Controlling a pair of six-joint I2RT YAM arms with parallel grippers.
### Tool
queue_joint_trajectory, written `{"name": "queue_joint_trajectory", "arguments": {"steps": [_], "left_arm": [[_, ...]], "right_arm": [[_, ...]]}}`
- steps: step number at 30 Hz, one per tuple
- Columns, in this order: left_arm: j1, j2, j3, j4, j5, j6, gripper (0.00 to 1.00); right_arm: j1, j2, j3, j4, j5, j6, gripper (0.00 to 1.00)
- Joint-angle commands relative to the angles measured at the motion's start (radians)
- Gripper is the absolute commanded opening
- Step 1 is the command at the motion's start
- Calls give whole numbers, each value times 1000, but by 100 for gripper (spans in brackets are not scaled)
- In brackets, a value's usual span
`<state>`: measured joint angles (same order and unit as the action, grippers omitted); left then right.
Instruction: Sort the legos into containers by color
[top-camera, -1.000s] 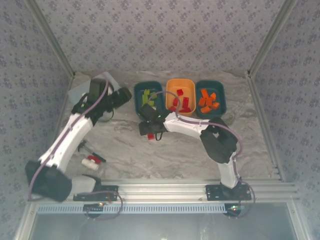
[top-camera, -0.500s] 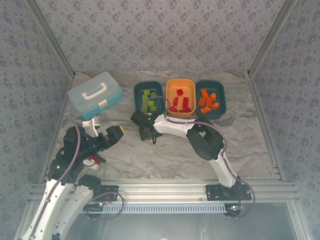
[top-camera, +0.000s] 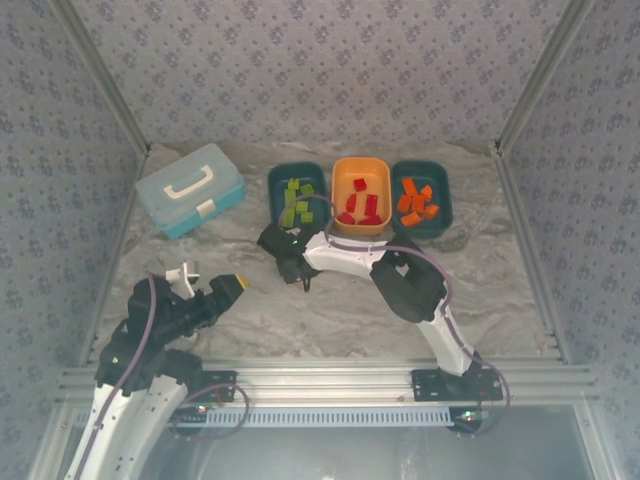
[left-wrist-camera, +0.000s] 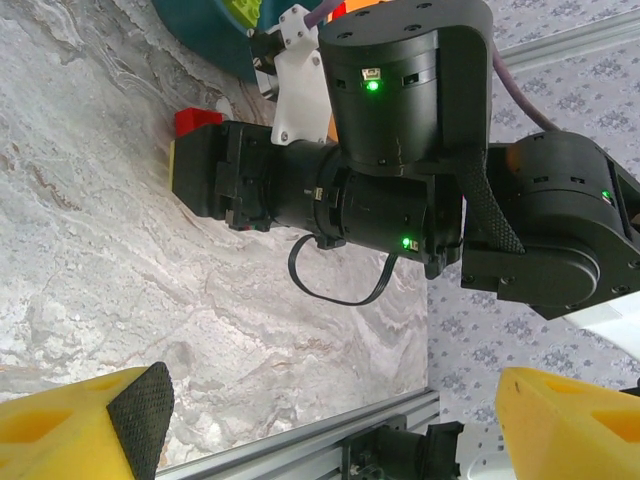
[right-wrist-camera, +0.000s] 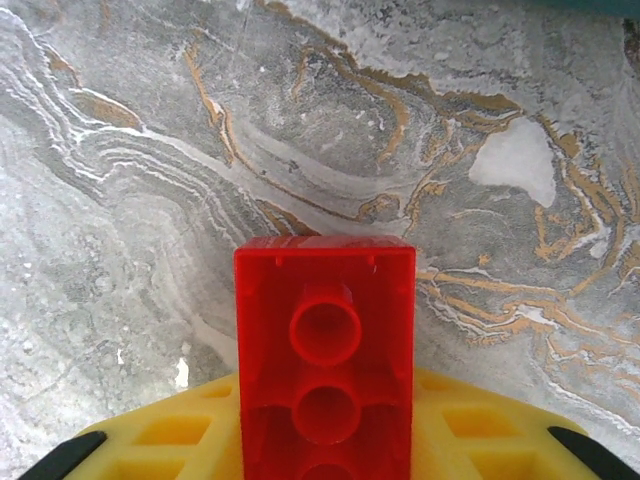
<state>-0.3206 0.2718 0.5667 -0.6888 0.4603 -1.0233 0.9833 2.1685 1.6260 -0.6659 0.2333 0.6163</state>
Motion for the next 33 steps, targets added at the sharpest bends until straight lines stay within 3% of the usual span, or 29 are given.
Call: {"name": "queue_joint_trajectory", "arguments": {"steps": [1, 10, 17, 25, 33], "left_arm": [[3, 12, 1, 5, 15, -20, 86], [3, 55, 16, 59, 10, -34, 87], [-2, 254, 35, 264, 8, -49, 88], [-118, 696, 277, 358, -119, 100, 88], [-129, 1050, 449, 516, -160, 103, 85]], "right_arm": [[10, -35, 5, -24, 28, 5, 35], [-12, -233, -45, -30, 69, -19, 34], [-184, -326, -46, -25, 28, -67, 34], [-416, -187, 106, 22, -131, -100, 35], [-528, 35, 338, 14, -223, -91, 35]]}}
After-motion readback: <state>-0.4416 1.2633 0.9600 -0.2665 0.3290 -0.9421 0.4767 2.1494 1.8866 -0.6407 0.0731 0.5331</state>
